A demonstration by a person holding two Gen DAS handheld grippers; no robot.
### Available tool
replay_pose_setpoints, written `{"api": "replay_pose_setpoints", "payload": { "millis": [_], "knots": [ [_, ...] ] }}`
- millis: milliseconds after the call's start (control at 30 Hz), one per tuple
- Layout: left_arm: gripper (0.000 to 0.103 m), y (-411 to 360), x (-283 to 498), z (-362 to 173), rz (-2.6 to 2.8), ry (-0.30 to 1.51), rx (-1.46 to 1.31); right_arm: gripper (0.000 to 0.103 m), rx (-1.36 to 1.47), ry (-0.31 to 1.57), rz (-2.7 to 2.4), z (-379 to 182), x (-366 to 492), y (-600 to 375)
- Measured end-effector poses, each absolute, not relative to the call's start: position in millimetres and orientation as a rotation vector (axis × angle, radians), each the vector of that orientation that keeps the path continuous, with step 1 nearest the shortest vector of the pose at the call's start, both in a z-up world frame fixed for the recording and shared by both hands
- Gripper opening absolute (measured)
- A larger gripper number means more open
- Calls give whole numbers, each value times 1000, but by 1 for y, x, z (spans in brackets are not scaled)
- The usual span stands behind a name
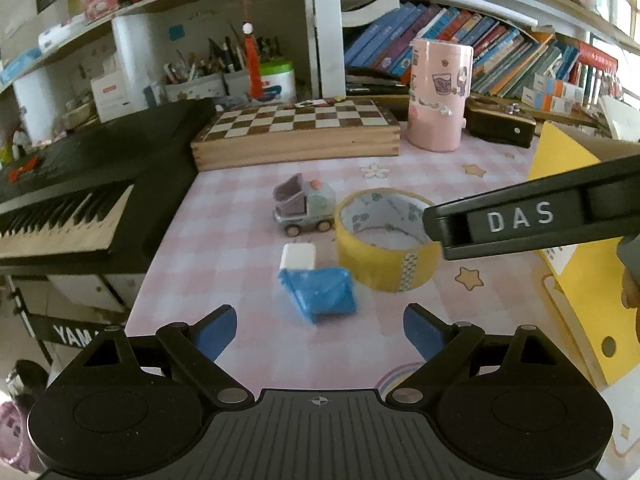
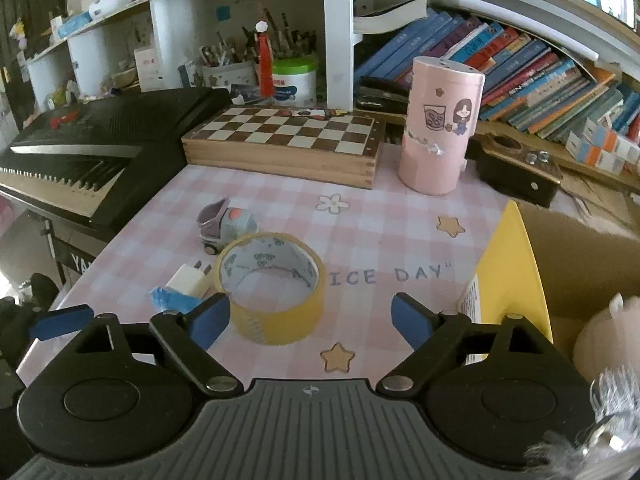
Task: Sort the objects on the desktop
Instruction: 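Reach the left tool to the blue plastic bag and grasp it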
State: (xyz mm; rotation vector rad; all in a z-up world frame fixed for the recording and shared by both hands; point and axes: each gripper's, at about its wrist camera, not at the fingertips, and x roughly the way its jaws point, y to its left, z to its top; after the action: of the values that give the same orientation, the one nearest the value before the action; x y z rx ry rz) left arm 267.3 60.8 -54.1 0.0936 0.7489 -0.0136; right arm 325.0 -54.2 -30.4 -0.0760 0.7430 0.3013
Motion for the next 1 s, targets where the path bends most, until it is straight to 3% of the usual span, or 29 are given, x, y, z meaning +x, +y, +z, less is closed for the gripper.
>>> {"api": "replay_pose_setpoints", "payload": {
  "millis": [500,633,867,1000],
  "knots": [
    [89,57,307,-74,34,776,127,89,-55,787,331,-43,354,-56],
    [80,59,316,-81,23,795,126,90,-59,802,349,-47,361,-51],
    [42,68,316,-84,22,818,81,93,-74,833,383,-54,370,-41],
    [41,85,308,-80,68,821,21,99,-79,840,403,-57,373,-36]
  ]
}}
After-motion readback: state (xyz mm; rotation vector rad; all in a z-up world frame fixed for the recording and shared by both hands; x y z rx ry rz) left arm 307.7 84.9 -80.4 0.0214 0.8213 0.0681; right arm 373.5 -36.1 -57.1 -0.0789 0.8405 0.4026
